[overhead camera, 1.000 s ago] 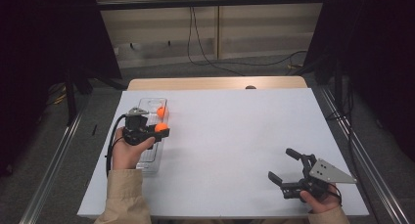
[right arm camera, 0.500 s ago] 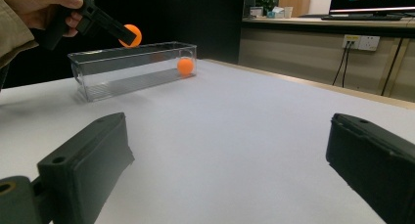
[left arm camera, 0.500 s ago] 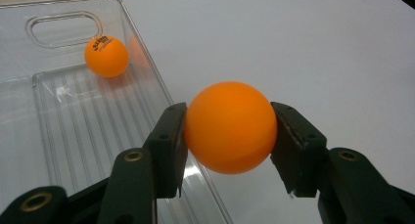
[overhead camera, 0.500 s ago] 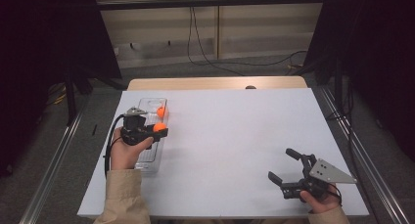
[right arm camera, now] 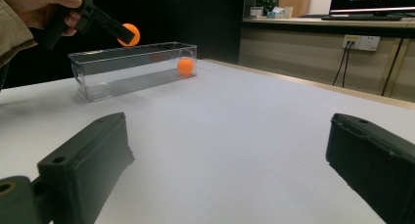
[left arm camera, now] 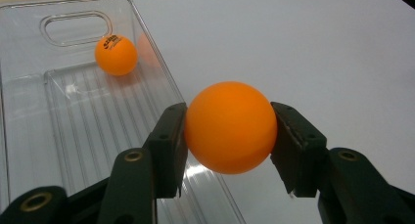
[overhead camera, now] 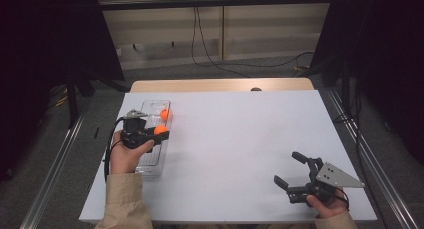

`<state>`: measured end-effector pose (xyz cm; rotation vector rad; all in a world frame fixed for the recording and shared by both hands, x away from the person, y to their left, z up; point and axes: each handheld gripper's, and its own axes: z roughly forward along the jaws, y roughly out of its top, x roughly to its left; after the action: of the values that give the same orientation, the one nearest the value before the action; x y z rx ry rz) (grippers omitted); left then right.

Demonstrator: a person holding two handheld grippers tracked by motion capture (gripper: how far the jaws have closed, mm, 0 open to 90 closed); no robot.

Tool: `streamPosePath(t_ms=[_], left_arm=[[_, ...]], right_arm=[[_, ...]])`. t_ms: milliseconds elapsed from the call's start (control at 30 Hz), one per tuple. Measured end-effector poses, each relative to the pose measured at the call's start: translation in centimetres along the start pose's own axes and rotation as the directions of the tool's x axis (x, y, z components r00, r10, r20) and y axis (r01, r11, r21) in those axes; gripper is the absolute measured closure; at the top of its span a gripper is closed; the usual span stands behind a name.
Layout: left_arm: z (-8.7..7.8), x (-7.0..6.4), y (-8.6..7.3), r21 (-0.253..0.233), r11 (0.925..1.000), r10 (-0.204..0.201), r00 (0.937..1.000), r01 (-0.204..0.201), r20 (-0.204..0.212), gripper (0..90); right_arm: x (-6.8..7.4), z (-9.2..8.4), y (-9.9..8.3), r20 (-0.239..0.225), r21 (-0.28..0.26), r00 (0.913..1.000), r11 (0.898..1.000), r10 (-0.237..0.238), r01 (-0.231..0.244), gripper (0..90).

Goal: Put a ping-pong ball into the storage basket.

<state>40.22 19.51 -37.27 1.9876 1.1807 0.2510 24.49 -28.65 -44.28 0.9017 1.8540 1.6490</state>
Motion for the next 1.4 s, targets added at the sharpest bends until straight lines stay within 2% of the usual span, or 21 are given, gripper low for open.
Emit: streamPosePath(t_ms=[567,600,1400], left_arm=[[-0.4,0.5,-0.1,-0.004,1.0,-0.007,0.9999,0.007,-0.014,50.7],[-0.4,0.5,-0.2,-0.012,0.9998,-0.017,0.9997,0.017,-0.016,50.7],[-1.0,1.5,-0.5,-0.009,0.9999,-0.011,0.9987,0.011,-0.05,50.6]], right_arm=[[0.0,0.0,0.0,-0.001,-0.002,1.0,1.0,0.002,-0.002,2.0],[0.0,0.0,0.0,-0.001,-0.002,1.0,1.0,0.002,-0.002,2.0],[0.0,0.0,0.0,-0.001,0.0,1.0,1.0,0.0,0.0,2.0]])
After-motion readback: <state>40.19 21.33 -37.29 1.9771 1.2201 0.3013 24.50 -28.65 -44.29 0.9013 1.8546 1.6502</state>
